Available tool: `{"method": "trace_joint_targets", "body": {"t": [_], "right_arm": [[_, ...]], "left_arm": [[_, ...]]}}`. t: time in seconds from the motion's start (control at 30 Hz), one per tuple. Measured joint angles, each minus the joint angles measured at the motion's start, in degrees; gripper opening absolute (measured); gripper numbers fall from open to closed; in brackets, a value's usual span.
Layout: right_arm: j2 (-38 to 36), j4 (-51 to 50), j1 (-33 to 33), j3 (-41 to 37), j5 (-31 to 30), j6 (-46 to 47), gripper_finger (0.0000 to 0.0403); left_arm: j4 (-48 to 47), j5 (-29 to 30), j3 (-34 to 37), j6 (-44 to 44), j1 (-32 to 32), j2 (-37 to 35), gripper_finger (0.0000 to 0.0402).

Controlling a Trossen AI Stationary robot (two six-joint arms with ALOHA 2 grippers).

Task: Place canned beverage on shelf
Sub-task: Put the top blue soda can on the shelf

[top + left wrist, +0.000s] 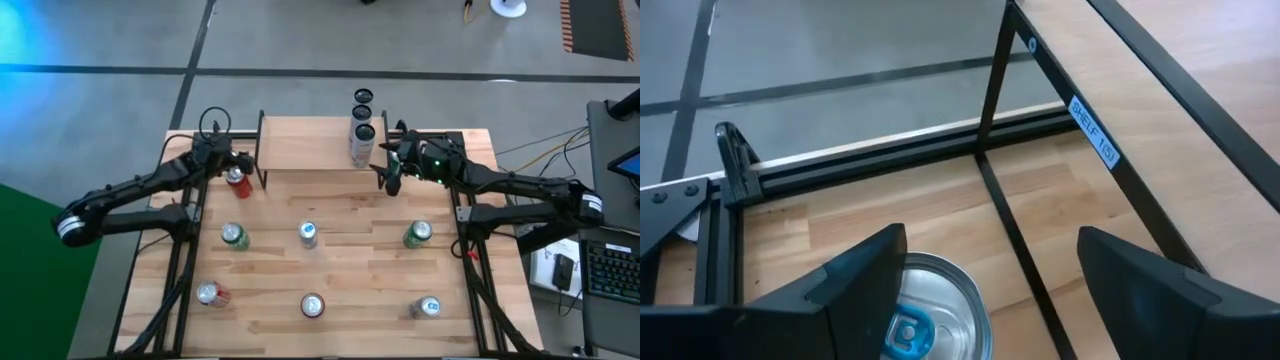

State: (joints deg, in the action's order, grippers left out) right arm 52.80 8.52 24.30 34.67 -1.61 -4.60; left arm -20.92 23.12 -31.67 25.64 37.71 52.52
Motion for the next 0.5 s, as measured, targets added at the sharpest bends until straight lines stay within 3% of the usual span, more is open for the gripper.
{"method": "trace_joint_targets", "body": {"t": [0.3, 0.5], "right_arm": [[2.8, 2.6, 4.9, 0.7, 0.0, 1.6, 0.0327], [2.9, 2.5, 6.6, 0.7, 0.0, 2.5, 0.0327]], "left_arm": [[-13.1, 0.7, -10.0, -1.4, 0.0, 0.1, 0.0283], [-16.7, 1.8, -9.6, 0.4, -0.2, 0.5, 0.0284]]}}
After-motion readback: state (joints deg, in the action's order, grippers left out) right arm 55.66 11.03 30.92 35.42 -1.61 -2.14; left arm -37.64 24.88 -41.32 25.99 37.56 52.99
